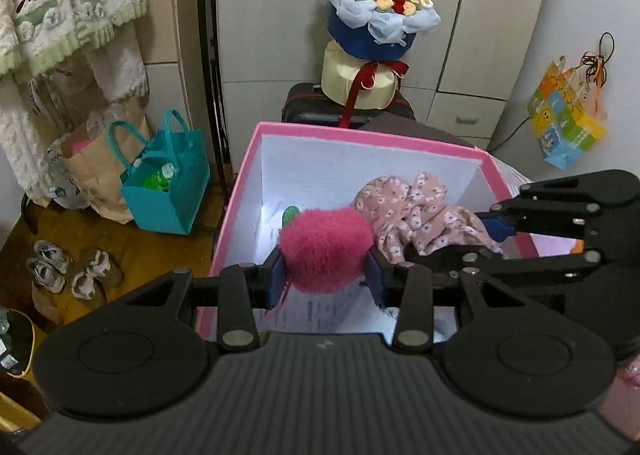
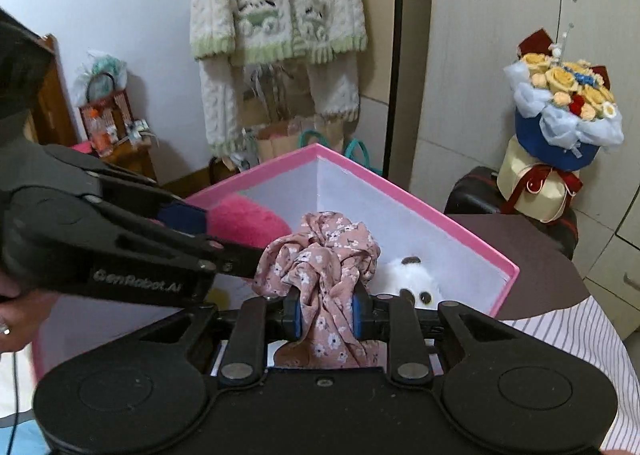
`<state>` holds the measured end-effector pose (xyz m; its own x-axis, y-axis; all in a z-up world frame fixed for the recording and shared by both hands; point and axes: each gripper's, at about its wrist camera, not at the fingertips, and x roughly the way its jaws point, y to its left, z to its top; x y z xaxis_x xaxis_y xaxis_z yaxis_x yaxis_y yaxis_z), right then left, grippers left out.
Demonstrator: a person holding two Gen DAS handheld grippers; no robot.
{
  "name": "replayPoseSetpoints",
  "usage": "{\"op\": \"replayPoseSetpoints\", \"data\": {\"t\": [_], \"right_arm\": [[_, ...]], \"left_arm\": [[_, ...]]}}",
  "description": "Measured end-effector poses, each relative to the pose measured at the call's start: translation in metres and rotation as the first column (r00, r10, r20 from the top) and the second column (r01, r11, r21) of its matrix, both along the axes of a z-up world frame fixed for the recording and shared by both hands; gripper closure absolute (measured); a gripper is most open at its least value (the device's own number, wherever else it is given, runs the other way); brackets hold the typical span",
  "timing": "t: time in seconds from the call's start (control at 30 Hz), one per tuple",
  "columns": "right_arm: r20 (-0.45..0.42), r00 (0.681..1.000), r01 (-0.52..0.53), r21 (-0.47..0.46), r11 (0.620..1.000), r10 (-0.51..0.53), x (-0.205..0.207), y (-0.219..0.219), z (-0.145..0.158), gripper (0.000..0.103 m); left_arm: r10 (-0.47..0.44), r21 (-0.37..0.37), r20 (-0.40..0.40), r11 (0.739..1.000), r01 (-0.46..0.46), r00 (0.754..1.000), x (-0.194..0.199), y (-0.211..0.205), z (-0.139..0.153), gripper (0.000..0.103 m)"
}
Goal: Organize soft objects
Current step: 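Carry the pom-pom with the left gripper to the box while the right carries the cloth, then open the left gripper over the box while the right releases the floral cloth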
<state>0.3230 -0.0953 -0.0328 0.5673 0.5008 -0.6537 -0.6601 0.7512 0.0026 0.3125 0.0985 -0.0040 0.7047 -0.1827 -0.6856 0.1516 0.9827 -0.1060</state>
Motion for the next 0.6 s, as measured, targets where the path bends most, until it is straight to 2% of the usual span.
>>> {"op": "replayPoseSetpoints", "data": {"t": [0.1,0.17,0.27,0.43,0.6], "right_arm": [[-0.009,1.000,-0.001,-0.007,1.000,0.001,0.011,0.002,-0.004,0.073],[-0.011,1.000,0.009,-0.004,1.000,-0.009,0.014,-0.001,-0.006,0.057],[-0.021,1.000,0.005,0.043,0.999,-0.004,0.012,-0.009,-0.004,0.044],[-0.011,1.000,-0.001,0.111,0.994,0.002,-0.007,-0.022,0.010,0.041],[0.020,1.000,0.005,0.130,0.992,-0.007,-0.037,-0.040,0.029,0.040]], "left_arm": [[0.005,-0.006,0.004,1.000,-0.005,1.000,0.001,0.002,0.001,0.060],[-0.003,0.003,0.028,1.000,0.003,1.000,-0.002,0.002,0.004,0.055],[-0.023,-0.006,0.059,1.000,0.023,0.998,-0.010,0.005,0.010,0.044],[-0.047,-0.001,0.111,0.999,0.047,0.993,-0.031,0.011,0.023,0.037],[-0.099,0.032,0.117,0.995,0.096,0.988,-0.060,0.011,0.036,0.036]]}}
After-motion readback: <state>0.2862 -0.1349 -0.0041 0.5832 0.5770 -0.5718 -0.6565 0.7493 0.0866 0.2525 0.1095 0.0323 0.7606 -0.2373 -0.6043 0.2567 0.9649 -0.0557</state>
